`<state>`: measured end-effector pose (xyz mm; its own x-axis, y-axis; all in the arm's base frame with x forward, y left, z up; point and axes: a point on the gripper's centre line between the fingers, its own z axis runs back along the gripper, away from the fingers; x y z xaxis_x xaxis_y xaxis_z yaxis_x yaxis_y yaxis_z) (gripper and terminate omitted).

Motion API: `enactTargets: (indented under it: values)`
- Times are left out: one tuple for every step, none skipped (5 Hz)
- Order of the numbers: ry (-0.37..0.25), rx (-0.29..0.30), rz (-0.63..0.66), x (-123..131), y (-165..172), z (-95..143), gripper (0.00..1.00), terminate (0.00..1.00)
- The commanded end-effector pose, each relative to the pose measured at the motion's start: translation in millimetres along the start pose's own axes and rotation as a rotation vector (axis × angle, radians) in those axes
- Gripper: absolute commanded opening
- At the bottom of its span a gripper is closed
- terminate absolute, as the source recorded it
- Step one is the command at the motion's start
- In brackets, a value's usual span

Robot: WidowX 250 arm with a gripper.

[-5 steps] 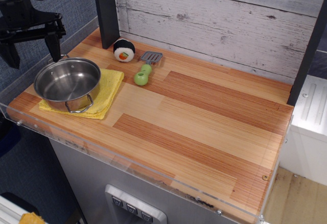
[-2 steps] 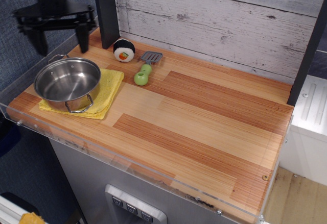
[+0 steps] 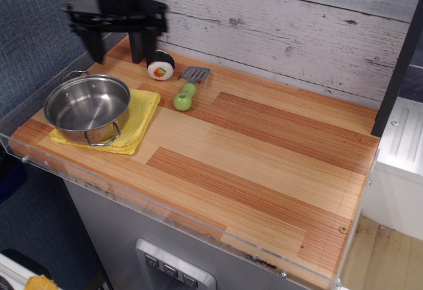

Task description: Place grater on the bottom right

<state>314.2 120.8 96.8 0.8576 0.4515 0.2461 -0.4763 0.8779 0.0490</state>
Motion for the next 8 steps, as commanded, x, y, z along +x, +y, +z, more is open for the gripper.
enactTargets:
  values:
    - [-0.025, -0.021, -0.063, 8.8, -25.5, -19.6, 1.0, 0.0]
    - [-0.005, -0.022, -0.074, 14.3, -30.3, -35.9, 1.0, 0.0]
    - [0.014, -0.01, -0.086, 17.2, -42.0, -50.9, 1.0, 0.0]
    - [0.019, -0.014, -0.09, 18.5, -48.9, -57.6, 1.0, 0.0]
    - [0.036, -0.031, -0.123, 14.8, -58.3, -62.6, 1.0, 0.0]
    - [0.02, -0.021, -0.12, 10.8, -62.3, -61.7, 0.0, 0.0]
    - [0.013, -0.01, -0.109, 10.2, -58.9, -63.1, 0.0, 0.0]
    - [0.007, 0.001, -0.096, 10.1, -55.0, -60.7, 0.0, 0.0]
